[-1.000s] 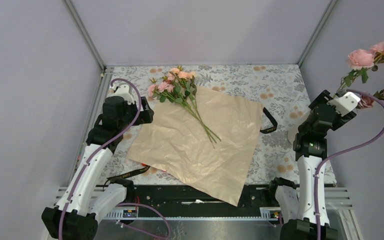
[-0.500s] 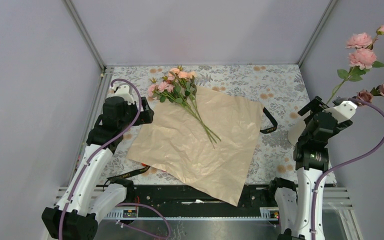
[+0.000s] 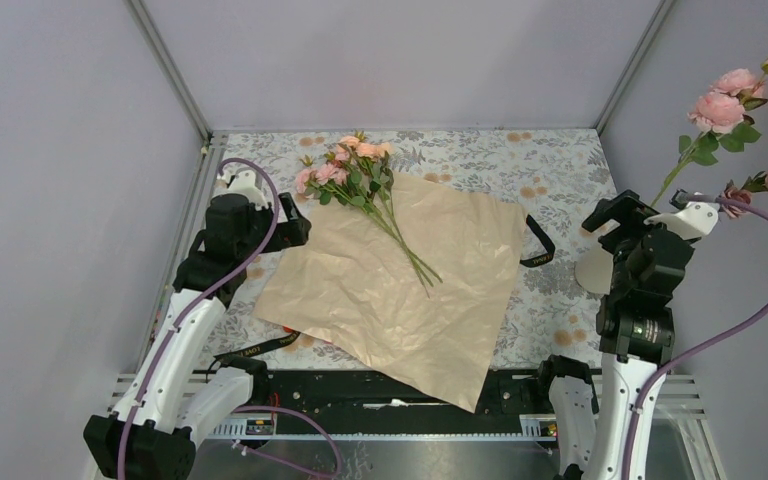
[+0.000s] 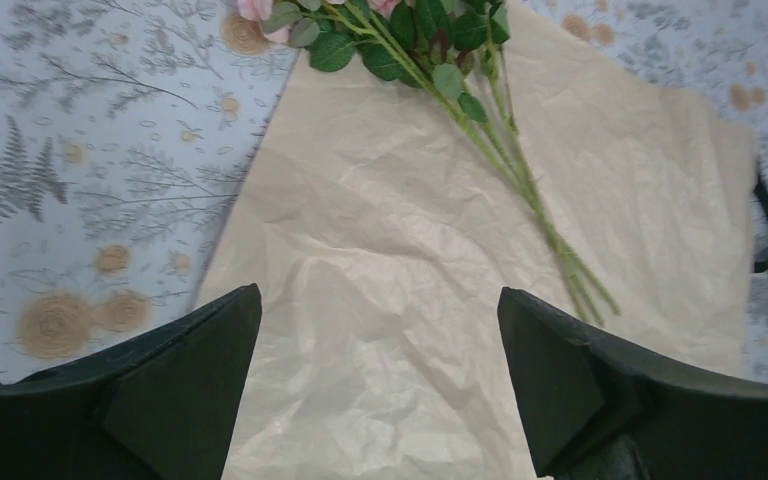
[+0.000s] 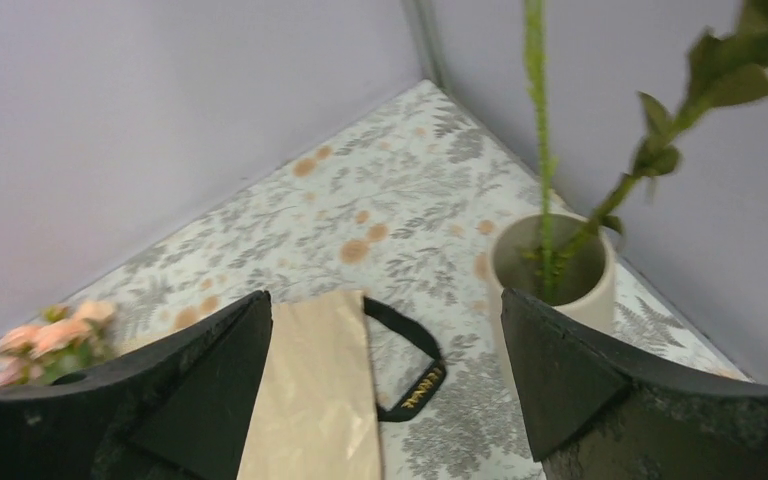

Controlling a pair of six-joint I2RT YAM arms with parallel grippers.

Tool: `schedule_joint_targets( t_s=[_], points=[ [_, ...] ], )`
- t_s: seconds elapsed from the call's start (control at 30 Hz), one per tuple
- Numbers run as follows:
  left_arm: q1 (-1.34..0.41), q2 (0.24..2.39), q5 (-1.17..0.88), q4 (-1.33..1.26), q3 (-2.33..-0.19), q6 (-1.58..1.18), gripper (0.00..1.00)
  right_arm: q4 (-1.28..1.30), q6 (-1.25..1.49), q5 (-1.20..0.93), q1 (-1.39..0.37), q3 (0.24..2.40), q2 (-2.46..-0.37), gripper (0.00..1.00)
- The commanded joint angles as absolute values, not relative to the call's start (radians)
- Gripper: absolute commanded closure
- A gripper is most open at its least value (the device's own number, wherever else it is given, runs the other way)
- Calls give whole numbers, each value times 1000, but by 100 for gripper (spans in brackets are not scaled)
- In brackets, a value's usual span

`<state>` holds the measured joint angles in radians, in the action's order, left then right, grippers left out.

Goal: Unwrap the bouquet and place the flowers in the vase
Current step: Insert the fake flower into the vase, then pick up the fake flower from the wrapping paper.

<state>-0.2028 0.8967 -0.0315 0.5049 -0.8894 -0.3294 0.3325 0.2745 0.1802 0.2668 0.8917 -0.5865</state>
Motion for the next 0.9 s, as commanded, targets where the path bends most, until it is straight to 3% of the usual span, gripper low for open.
schedule_joint_targets(
  t_s=[0.0, 0.3, 0.57, 0.87],
  points=[
    [-201, 866, -118, 420, -846, -495, 5, 433, 298, -46, 270, 1000, -599, 10],
    [-279, 941, -143, 154, -681, -816, 7, 449, 422, -436, 268, 982, -681, 18],
    [-395, 1231, -107, -75, -724, -952, 12, 380, 459, -517, 244, 855, -723, 25],
    [-419, 1586, -52, -206, -863, -1013, 39, 373, 438, -518, 199, 824, -774, 39]
  ],
)
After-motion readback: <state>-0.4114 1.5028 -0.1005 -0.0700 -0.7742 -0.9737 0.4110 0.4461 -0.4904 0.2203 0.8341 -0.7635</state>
